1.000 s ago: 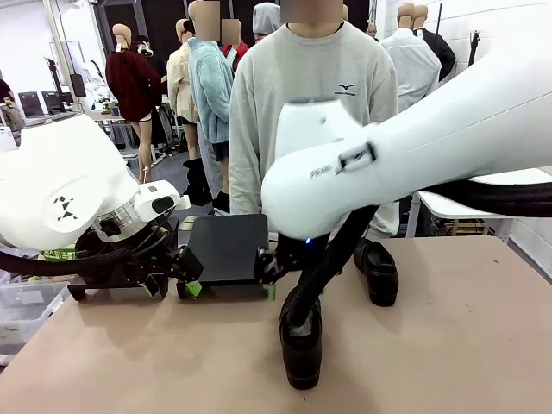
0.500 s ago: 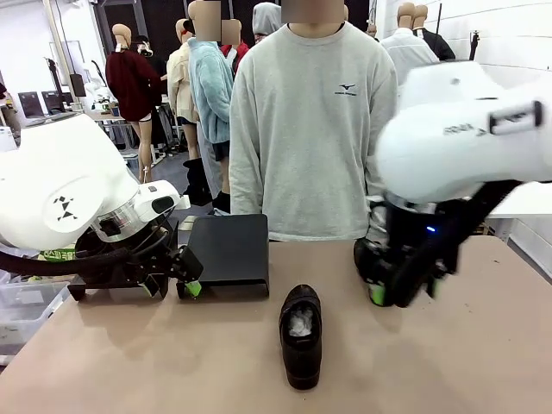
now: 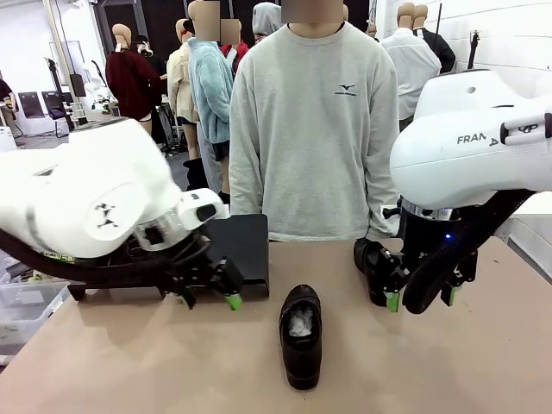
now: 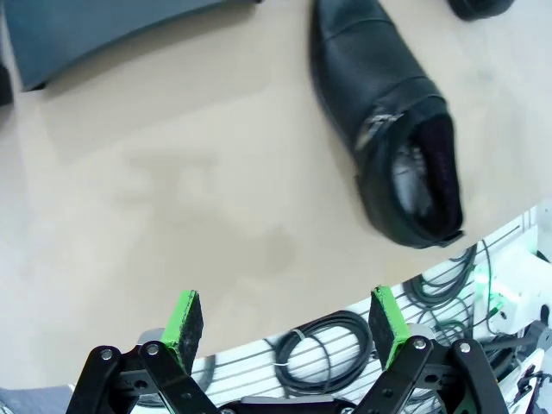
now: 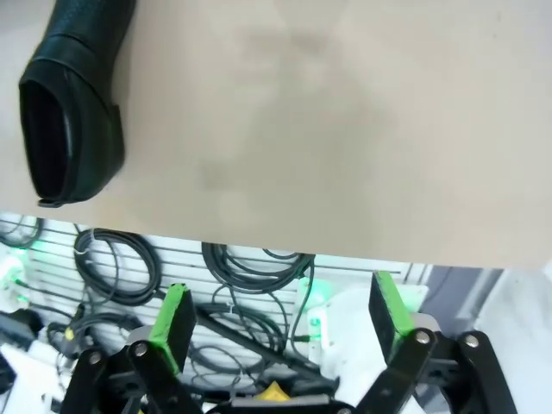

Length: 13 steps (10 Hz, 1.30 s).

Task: Organize the shoes by placing them on the stand.
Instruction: Place the Shoe from the middle of the table onto the Shoes Stand.

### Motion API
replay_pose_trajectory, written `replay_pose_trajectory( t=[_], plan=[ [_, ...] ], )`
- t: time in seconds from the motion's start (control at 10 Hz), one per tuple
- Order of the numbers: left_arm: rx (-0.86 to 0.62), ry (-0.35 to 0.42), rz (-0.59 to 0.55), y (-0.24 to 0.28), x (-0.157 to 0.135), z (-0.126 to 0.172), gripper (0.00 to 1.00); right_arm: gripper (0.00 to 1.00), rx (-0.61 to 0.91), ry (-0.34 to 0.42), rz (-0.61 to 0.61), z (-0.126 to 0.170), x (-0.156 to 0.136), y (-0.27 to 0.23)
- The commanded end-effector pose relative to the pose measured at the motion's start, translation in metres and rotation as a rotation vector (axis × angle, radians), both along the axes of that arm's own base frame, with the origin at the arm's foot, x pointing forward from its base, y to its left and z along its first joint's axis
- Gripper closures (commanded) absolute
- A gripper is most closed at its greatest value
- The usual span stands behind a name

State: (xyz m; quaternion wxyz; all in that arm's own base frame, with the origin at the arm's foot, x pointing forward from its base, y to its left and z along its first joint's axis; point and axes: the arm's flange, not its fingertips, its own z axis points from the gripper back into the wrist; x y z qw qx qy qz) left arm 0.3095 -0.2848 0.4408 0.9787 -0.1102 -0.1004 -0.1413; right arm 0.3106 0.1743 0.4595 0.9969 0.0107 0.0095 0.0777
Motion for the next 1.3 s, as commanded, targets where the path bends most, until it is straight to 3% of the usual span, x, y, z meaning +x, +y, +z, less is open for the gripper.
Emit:
replay_pose_trajectory(
  t=[0.0,0.1,0.5,1.2],
  plan=[
    [0.026,-0.033,0.133,-0.037,0.000,0.002,0.00,0.00,0.016,0.007,-0.004,-0.001,0.003,0.003],
    [0.051,-0.003,0.192,-0.052,-0.002,-0.001,0.00,0.00,0.016,0.007,-0.004,-0.001,0.003,0.003],
    [0.109,-0.047,0.406,-0.101,0.012,-0.030,0.00,0.00,0.016,0.007,-0.004,-0.001,0.003,0.003],
    [0.137,0.126,0.403,-0.145,0.015,-0.081,0.00,0.00,0.016,0.007,-0.004,-0.001,0.003,0.003]
  ],
)
